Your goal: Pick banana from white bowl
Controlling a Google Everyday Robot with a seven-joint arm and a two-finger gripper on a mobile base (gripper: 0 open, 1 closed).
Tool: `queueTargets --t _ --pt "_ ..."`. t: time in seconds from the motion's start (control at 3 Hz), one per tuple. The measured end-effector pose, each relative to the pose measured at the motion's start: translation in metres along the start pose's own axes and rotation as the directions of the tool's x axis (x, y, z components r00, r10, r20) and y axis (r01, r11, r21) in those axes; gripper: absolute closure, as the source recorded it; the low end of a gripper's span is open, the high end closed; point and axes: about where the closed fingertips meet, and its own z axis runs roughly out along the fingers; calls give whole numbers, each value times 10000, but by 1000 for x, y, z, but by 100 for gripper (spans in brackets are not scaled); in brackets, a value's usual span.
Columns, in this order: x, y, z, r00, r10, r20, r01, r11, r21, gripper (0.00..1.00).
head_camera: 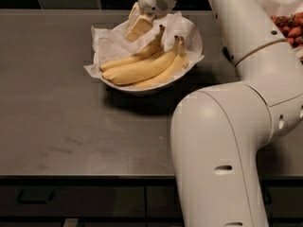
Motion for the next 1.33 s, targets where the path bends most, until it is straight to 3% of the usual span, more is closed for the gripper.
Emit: queueTargets --t 1.0,1.33 --pt "0 0 23 9995 -176 -260 161 9984 -545 47" --pt "9 8 25 9991 136 -400 -170 9963 -846 41"
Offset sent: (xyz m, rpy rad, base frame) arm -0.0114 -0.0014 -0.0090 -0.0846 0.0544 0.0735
